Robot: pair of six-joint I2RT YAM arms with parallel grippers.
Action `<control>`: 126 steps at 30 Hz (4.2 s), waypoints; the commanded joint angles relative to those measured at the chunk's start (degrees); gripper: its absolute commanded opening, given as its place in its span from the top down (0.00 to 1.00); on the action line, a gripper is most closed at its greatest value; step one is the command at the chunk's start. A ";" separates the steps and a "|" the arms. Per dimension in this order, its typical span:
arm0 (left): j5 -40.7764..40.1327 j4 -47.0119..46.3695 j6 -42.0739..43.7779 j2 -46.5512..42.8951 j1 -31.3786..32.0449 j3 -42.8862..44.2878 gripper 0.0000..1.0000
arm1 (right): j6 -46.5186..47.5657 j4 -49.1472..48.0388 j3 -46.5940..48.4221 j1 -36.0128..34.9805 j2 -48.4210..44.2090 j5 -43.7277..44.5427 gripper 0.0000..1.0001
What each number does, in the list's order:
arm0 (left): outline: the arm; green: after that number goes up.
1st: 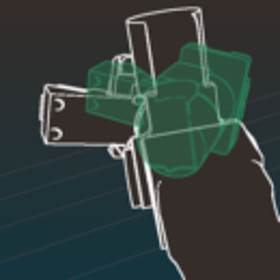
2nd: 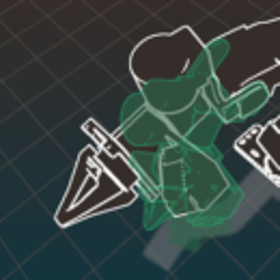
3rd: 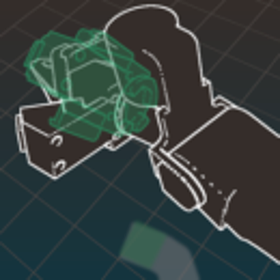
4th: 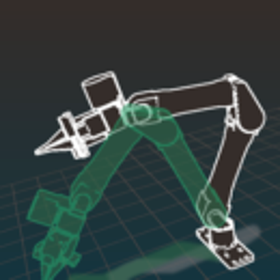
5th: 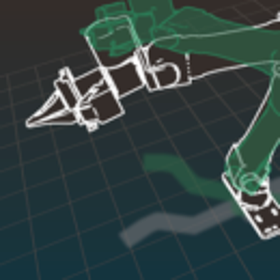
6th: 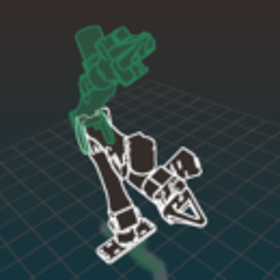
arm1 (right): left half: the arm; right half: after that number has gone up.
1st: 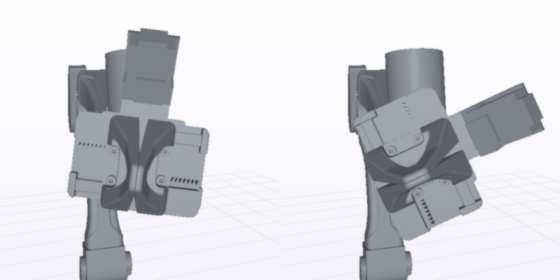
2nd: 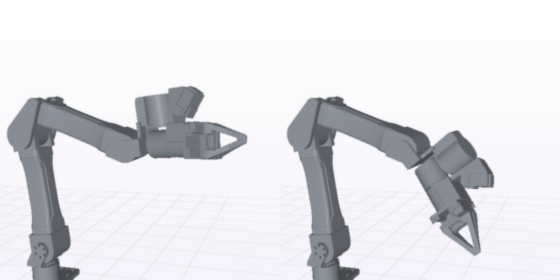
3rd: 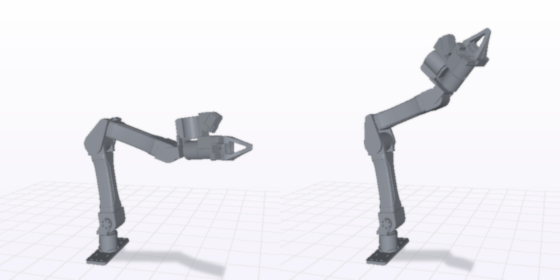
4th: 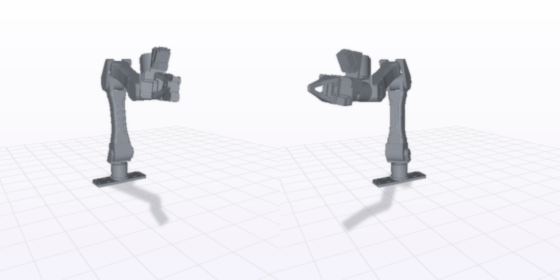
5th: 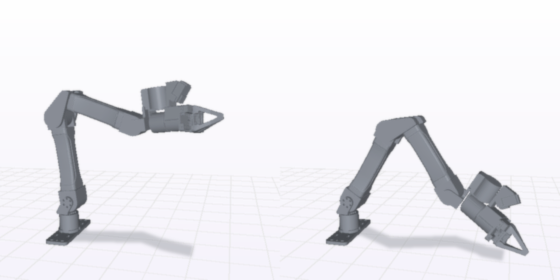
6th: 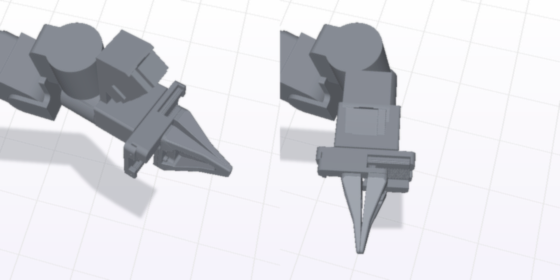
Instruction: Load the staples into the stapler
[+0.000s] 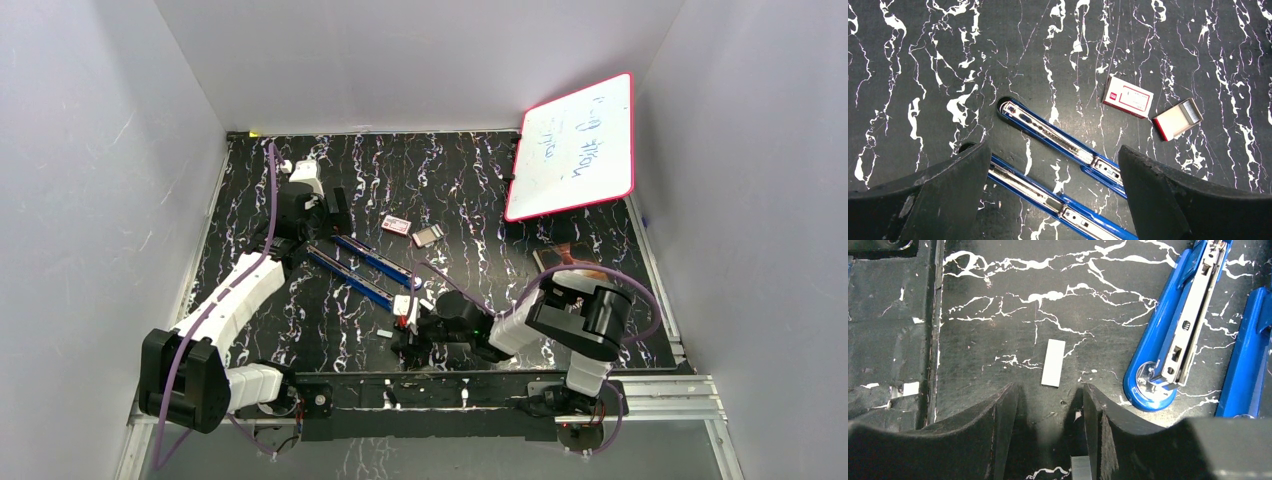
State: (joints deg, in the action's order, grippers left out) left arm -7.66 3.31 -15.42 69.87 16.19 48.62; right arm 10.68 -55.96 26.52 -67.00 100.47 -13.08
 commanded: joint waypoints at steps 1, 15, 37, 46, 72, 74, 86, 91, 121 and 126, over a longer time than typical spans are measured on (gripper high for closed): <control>0.87 -0.76 0.30 -0.43 -0.54 -0.11 0.02 | 0.62 -2.45 -0.13 -1.50 1.91 3.30 0.42; 1.34 -0.67 0.37 -0.56 -0.71 0.00 0.02 | 1.01 -3.47 -0.42 -2.51 3.55 7.05 0.54; 1.51 -0.76 0.48 -0.70 -0.84 -0.01 0.02 | 1.68 -2.85 0.70 -3.20 5.32 7.06 0.58; 1.43 -0.76 0.57 -0.77 -0.90 -0.02 0.02 | 1.75 -2.66 0.99 -3.36 5.78 7.22 0.62; 1.08 -0.89 0.83 -1.43 -0.98 -0.28 0.02 | 0.54 -4.47 -0.65 -3.40 5.36 8.74 0.65; 0.98 -0.85 0.83 -1.48 -1.05 -0.24 0.02 | 0.48 -4.80 -0.85 -3.40 5.25 8.85 0.65; 1.09 -0.89 0.83 -1.51 -1.13 -0.23 0.02 | 0.85 -3.63 -0.10 -3.35 5.87 7.79 0.76; 0.78 -0.85 0.92 -1.74 -1.12 -0.35 0.02 | 1.61 -1.12 1.21 -3.39 6.18 5.89 0.89; 0.44 -0.52 1.01 -2.71 -1.71 -0.37 0.02 | 3.25 10.50 13.34 0.86 -10.67 9.08 1.00; 0.36 -0.08 0.66 -2.32 -1.89 -0.20 0.02 | -0.48 16.82 16.90 1.53 -11.14 16.03 1.00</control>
State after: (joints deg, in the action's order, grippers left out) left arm -7.05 3.07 -14.76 69.34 14.74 48.47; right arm 13.56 -42.70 39.03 -65.73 91.42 -3.46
